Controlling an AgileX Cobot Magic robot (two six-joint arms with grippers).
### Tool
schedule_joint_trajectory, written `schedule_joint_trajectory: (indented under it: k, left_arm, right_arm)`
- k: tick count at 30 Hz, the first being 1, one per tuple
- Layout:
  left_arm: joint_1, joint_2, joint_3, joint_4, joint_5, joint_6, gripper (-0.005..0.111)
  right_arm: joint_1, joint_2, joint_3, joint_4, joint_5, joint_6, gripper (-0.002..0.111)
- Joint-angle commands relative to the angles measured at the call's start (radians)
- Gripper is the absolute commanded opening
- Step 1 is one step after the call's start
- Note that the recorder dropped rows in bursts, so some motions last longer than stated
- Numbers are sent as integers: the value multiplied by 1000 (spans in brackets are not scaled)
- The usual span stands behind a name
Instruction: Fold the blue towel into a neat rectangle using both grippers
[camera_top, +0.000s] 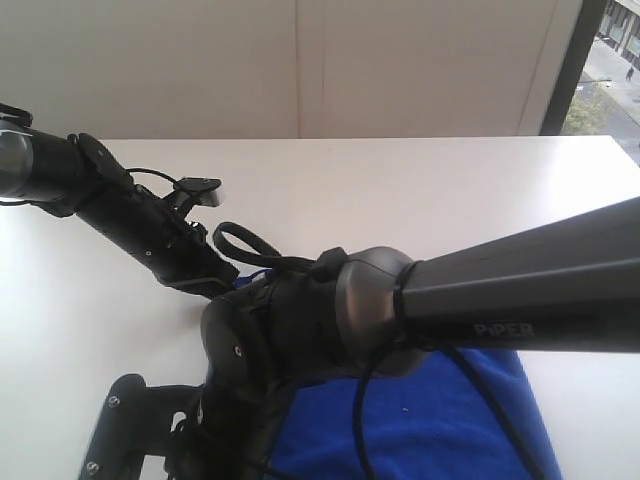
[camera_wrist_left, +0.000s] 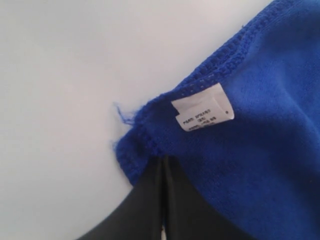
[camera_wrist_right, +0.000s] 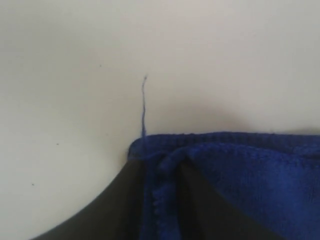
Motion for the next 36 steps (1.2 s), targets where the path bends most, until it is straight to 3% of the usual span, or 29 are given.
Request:
schedule_joint_trajectory:
  k: [1, 9, 36]
  left_arm:
    - [0, 21, 3, 2, 12, 2, 0]
    - [0, 21, 3, 2, 12, 2, 0]
    - [0, 21, 3, 4, 8, 2, 0]
  right_arm:
    - [0, -12, 2, -3, 0, 4, 17]
    - [0, -12, 2, -6, -4, 4, 0]
    - [42, -58, 2, -22, 66, 4, 0]
